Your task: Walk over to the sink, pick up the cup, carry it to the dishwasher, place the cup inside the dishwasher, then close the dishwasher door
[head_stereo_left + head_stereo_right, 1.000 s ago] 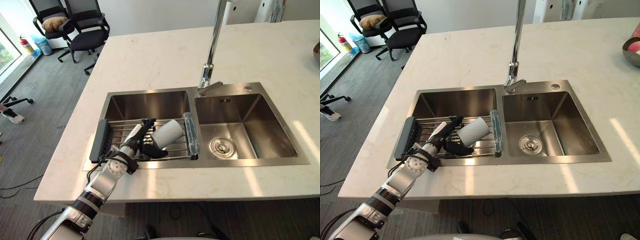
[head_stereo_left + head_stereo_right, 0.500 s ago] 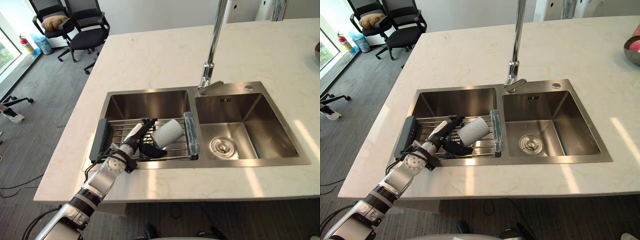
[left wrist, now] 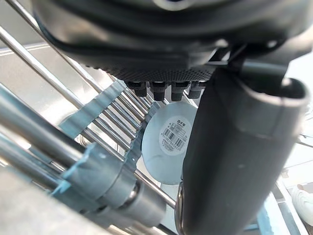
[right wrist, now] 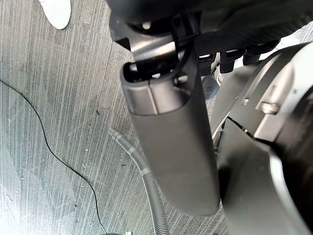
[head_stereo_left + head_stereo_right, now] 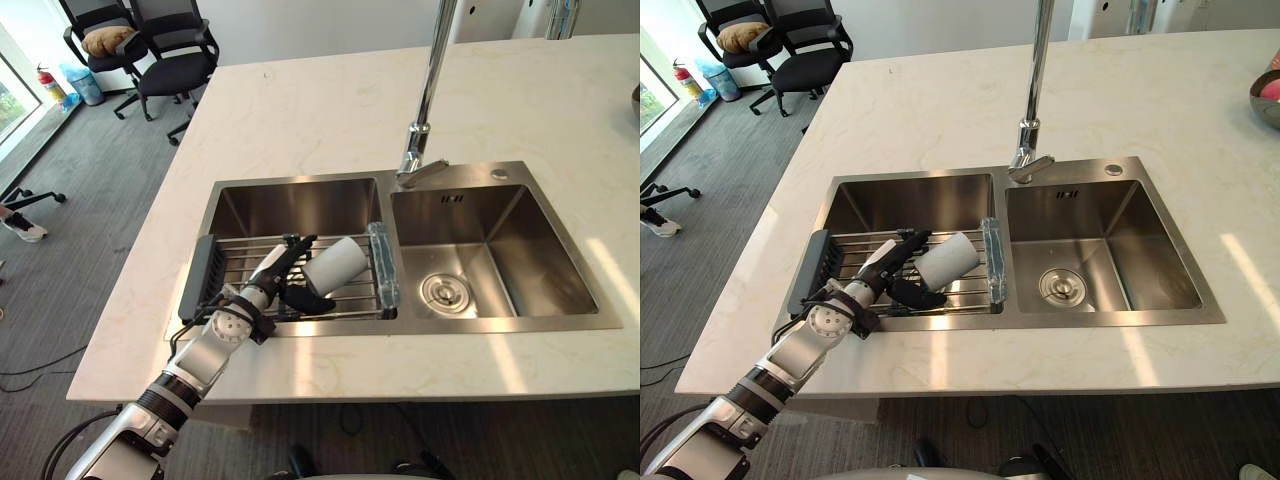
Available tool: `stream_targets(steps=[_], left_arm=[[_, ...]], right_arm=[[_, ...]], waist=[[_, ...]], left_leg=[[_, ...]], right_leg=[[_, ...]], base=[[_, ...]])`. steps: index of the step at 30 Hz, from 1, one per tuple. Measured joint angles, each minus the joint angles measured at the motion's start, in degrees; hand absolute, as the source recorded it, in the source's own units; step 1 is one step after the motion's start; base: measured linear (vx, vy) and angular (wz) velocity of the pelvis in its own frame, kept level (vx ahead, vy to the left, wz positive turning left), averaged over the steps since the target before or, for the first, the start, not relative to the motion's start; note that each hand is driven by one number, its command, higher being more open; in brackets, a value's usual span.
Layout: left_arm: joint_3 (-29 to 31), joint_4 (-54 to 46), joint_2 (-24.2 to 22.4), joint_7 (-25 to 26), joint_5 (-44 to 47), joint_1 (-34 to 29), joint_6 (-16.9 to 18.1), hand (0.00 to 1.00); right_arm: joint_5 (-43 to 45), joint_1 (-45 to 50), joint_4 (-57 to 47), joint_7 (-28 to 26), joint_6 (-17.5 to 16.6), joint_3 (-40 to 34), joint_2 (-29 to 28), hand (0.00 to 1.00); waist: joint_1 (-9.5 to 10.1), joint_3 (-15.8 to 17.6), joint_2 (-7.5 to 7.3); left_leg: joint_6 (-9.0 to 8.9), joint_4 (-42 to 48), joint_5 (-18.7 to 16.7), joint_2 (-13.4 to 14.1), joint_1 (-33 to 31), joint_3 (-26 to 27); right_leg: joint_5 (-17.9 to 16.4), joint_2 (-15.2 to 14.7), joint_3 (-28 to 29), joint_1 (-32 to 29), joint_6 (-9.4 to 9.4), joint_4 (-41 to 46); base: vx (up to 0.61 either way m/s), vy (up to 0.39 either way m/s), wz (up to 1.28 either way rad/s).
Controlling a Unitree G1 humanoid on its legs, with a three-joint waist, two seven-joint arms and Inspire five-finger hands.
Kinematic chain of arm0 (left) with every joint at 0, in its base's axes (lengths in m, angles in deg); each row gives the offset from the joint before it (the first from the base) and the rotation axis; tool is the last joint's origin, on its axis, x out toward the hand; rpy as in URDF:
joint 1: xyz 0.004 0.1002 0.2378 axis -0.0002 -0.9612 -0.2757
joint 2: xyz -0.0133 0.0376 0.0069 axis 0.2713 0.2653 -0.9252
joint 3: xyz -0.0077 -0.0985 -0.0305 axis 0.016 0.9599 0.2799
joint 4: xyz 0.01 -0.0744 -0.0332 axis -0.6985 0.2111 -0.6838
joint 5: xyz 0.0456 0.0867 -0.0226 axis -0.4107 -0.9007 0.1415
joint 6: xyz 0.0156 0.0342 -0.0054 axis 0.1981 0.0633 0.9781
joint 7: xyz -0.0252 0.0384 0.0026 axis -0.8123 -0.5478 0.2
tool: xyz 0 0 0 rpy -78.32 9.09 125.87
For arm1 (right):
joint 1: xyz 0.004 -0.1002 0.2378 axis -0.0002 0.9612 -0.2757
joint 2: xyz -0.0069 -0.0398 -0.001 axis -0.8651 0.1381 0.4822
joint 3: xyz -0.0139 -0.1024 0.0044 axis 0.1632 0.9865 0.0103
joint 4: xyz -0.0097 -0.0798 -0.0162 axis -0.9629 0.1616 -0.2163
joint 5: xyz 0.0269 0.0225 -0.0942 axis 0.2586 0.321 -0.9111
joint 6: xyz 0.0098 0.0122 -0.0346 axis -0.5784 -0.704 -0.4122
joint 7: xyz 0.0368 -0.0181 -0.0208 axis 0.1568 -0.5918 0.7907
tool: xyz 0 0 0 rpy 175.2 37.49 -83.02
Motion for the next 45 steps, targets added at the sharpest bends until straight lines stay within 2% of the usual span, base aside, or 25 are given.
stream_targets(steps=[6,7,19,34,37,43,45], left_arm=[[-0.5,-0.1,0.2,-0.2,0.5,0.3,-0.1,1.00],[-1.3,-0.3,0.5,-0.1,1.2,0.7,-0.1,0.00],[-5.7,-4.2,1.3,3.5,1.7,3.8,-4.0,0.00],[-5.6,-4.3,0.8,4.0,2.2,3.8,-4.2,0.00],[-5.6,-4.2,0.8,4.3,1.8,3.8,-3.8,0.00],[-5.2,-4.3,0.4,8.1,-1.4,2.0,1.5,0.00],[-2.3,-5.7,0.4,9.1,-1.5,0.2,3.1,0.00]], right_arm=[[0.1,0.0,0.0,0.0,0.0,0.1,0.0,1.00],[0.2,0.0,0.0,0.0,0.0,0.1,0.0,1.00],[2.4,0.0,0.0,0.7,0.0,2.3,0.3,1.00],[2.2,-0.1,0.0,0.7,0.0,2.5,0.2,1.00],[2.2,-0.2,0.0,0.7,-0.1,2.6,0.1,1.00],[2.2,-0.4,0.0,0.7,-0.2,3.7,0.2,1.00],[2.2,-0.4,0.0,0.7,-0.1,3.9,0.4,1.00]], waist=[[0.04,0.0,-0.01],[0.06,0.0,-0.03],[0.10,0.3,-0.52],[0.10,0.7,-1.05],[0.09,0.8,-1.23],[0.05,1.0,-1.55],[0.14,1.0,-1.55]], left_leg=[[0.00,0.0,0.0,0.0,0.0,-0.1],[0.00,0.0,0.0,0.0,-0.1,-0.2],[0.05,0.0,0.0,-0.2,-0.1,-0.8],[0.13,0.0,0.1,-0.2,-0.1,-1.0],[0.17,0.0,0.1,-0.2,-0.1,-1.2],[0.30,0.0,0.5,-0.4,-0.5,-2.6],[0.30,0.2,0.6,-0.5,-0.5,-2.9]], right_leg=[[0.0,0.0,-0.1,0.0,0.00,0.0],[0.0,0.0,-0.2,0.0,0.00,0.0],[0.0,-0.1,-1.3,0.4,0.03,0.0],[0.0,-0.1,-1.5,0.5,0.04,0.0],[0.0,-0.1,-1.7,0.6,0.05,0.0],[0.0,-0.1,-3.2,1.0,0.09,-0.2],[0.0,0.0,-3.5,1.2,0.10,-0.2]], base=[[0.00,0.000,0.00],[0.00,0.000,0.00],[0.00,0.000,0.02],[0.00,0.000,0.00],[0.00,-0.002,0.01],[0.01,-0.008,0.12],[0.01,-0.010,0.06]])
